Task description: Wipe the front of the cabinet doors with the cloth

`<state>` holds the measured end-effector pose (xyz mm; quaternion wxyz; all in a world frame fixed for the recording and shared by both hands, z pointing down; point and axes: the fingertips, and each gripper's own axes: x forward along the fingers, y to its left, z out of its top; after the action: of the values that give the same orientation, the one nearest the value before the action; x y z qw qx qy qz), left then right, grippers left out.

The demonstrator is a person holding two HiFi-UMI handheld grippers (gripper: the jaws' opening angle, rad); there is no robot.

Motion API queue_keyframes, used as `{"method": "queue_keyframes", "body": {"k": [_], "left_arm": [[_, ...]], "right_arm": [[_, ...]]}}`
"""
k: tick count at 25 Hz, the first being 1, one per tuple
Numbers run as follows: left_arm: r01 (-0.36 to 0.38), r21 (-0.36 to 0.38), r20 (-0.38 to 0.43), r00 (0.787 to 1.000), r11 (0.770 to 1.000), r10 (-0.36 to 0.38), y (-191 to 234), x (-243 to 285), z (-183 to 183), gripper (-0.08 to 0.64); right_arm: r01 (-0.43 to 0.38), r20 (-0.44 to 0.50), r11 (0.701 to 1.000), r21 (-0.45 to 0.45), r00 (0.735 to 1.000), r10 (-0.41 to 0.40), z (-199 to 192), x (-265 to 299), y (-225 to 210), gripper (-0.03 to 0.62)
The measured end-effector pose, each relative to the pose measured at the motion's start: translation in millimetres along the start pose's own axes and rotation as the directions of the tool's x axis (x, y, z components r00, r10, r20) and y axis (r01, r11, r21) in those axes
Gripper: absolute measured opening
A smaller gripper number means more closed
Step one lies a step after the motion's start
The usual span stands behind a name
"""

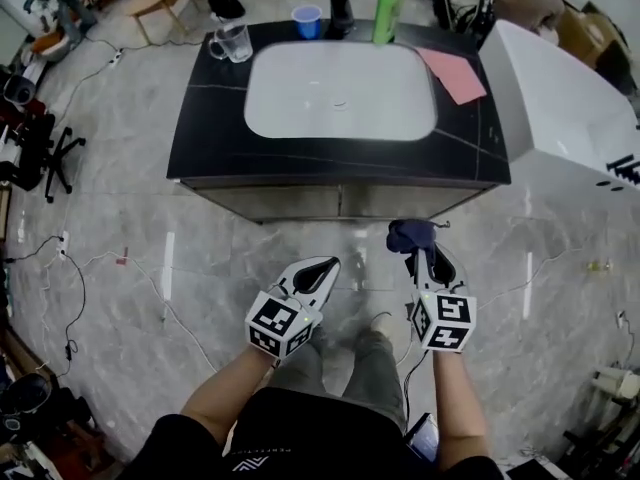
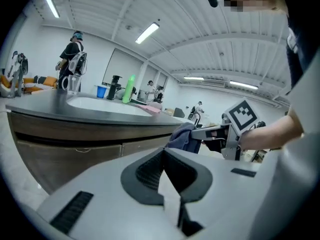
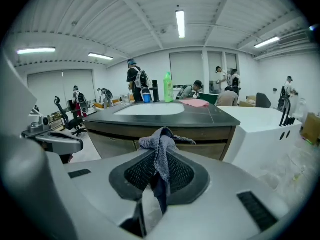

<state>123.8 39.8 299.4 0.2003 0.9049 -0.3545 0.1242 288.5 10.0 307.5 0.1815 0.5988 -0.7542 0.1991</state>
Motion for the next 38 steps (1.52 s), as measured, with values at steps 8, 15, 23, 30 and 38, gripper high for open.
{"method": "queue_keyframes", "body": {"k": [8, 15, 23, 30, 38], "left_arm": [[-0.029, 0.057, 0.075, 0.997, 0.998, 0.025, 11.0, -50.0, 46.7, 0.000], [-0.038, 0.073, 0.119, 0.992, 0.997, 0.029, 11.8, -88.7, 68.8, 0.000], [-0.095, 0.018, 0.142, 0.986, 0.995, 0.092, 21.9, -130.8, 67.6, 0.000], [-0.115, 0.012, 0.140, 0.984, 0.993, 0.112, 23.1, -156.0, 62.4, 0.000], [-0.137, -0.006, 0.162, 0.977, 0.991, 0.137, 23.2, -165.4, 65.6, 0.000]], "right_arm": [[-0.047, 0.051, 0.998, -0.030, 0.998, 0.049, 41.5, -32.2, 42.3, 0.067], [-0.113, 0.068, 0.994, 0.000, 0.991, 0.113, 60.7, -59.1, 80.1, 0.067], [-0.191, 0.096, 0.982, 0.010, 0.977, 0.189, 73.6, -78.9, 119.6, 0.067], [-0.266, 0.111, 0.964, 0.016, 0.958, 0.263, 76.9, -92.7, 154.8, 0.067], [-0.301, 0.084, 0.954, 0.013, 0.951, 0.299, 64.8, -101.5, 167.0, 0.067]]}}
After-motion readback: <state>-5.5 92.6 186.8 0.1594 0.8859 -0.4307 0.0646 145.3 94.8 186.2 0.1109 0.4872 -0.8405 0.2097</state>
